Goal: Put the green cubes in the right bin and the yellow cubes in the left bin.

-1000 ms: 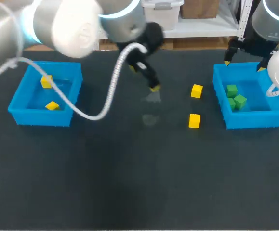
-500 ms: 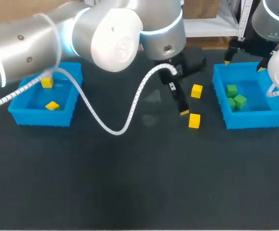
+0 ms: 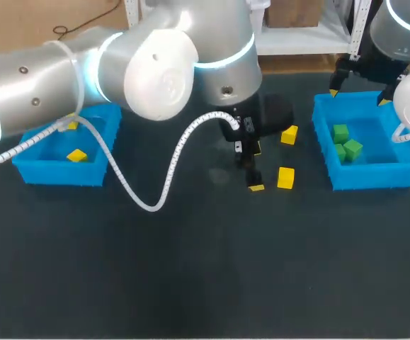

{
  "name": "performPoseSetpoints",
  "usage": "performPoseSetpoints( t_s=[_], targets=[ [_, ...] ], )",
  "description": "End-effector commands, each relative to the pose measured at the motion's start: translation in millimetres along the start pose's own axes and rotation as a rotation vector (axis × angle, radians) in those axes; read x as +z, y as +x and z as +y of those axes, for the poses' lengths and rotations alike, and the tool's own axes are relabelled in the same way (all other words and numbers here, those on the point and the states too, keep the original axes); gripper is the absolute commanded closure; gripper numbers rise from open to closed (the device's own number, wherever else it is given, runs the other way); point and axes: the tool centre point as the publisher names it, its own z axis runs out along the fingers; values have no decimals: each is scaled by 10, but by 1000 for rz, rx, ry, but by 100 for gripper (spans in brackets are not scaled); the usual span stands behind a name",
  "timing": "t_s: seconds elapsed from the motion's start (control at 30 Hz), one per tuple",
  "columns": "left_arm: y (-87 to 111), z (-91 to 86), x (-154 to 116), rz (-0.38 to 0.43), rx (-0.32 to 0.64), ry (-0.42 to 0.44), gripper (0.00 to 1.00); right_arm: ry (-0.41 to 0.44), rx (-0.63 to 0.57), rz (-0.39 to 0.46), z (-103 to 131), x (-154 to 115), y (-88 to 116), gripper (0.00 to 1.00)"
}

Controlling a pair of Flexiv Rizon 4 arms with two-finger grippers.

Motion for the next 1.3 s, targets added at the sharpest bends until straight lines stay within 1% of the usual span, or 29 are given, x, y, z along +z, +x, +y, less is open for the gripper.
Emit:
performPoseSetpoints(
  t_s=[0.03,0.2,0.33,0.47,0.63,0.67,0.7,0.73,0.9,1.0,1.2,1.3],
  targets=[
    [-220,162,224,30,0,10,0,1,2,-8,-8,-11,26,0],
    [-406,217,407,33,8,32,0,1,2,-8,-8,-11,26,0],
    [-493,240,543,39,10,43,0,1,2,-8,-8,-11,26,0],
    [-521,279,641,50,9,44,0,1,2,-8,-8,-11,26,0],
    [-502,342,766,84,13,11,0,1,2,-8,-8,-11,26,0],
    [-487,353,792,90,14,-3,51,1,2,-8,-8,-11,26,0],
    [-468,359,812,96,16,-13,93,1,2,-8,-8,-11,26,0],
    [-453,365,833,103,5,-15,100,1,2,-8,-8,-11,26,0],
    [-380,380,899,125,5,-41,100,1,2,-8,-8,-11,26,0],
    [-352,434,857,109,-27,-65,100,1,2,-8,-8,-11,26,0],
    [-251,614,605,57,-91,-131,100,1,2,-8,-8,-11,26,0],
    [-125,769,355,19,-138,-188,100,1,2,-8,-8,-11,26,0]
  ],
)
